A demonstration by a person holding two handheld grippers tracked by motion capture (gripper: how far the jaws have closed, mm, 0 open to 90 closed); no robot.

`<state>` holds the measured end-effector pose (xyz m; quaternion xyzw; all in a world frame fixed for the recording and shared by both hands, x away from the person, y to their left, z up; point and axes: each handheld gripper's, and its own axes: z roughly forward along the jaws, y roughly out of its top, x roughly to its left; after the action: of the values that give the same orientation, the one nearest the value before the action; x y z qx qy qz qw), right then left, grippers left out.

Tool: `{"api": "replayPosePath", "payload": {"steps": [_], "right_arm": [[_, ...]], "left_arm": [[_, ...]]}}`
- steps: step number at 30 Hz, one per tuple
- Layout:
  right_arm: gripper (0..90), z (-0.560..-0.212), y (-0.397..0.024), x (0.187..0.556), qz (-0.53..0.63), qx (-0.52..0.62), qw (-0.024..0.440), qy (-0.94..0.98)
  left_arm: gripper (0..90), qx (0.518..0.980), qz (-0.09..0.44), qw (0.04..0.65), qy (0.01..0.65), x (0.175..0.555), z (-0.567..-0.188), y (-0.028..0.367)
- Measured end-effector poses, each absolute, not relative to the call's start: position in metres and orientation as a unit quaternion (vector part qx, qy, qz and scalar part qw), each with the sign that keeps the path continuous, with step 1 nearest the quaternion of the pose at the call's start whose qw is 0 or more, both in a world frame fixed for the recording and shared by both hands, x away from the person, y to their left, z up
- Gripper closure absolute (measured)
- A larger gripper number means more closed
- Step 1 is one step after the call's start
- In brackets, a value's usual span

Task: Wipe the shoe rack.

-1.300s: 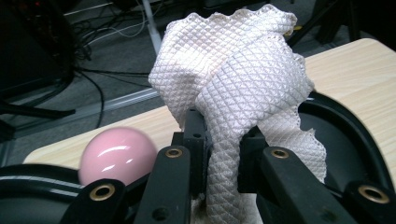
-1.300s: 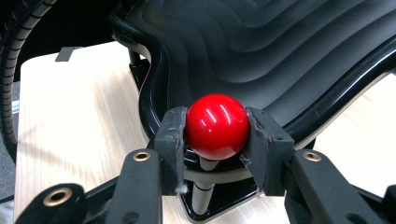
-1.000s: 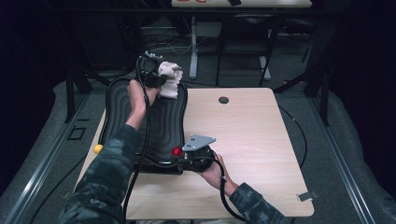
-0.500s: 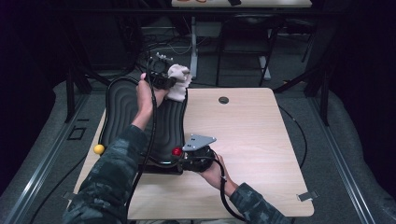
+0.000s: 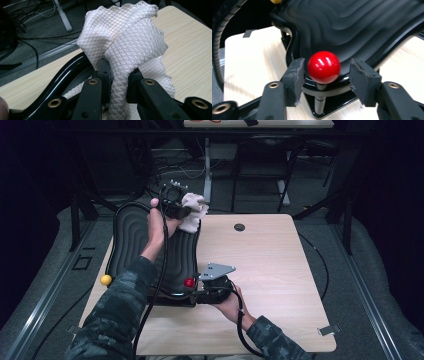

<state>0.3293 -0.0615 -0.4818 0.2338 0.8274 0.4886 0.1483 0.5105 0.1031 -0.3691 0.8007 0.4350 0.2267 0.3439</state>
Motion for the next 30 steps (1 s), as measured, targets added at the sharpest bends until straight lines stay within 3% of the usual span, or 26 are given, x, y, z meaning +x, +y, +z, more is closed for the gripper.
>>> {"api": "replayPosePath", "payload": {"steps": [14,30], "right_arm": [[20.9,-0.479,-0.08,0.337,0.51,0.263,0.149,0.806],[19.5,-0.481,-0.089,0.336,0.507,0.275,0.156,0.802]], "left_arm": [[78.9,0.809,0.219,0.342,0.424,0.499,-0.377,0.101],[79.0,0.824,0.216,0.337,0.401,0.473,-0.392,0.097]]}}
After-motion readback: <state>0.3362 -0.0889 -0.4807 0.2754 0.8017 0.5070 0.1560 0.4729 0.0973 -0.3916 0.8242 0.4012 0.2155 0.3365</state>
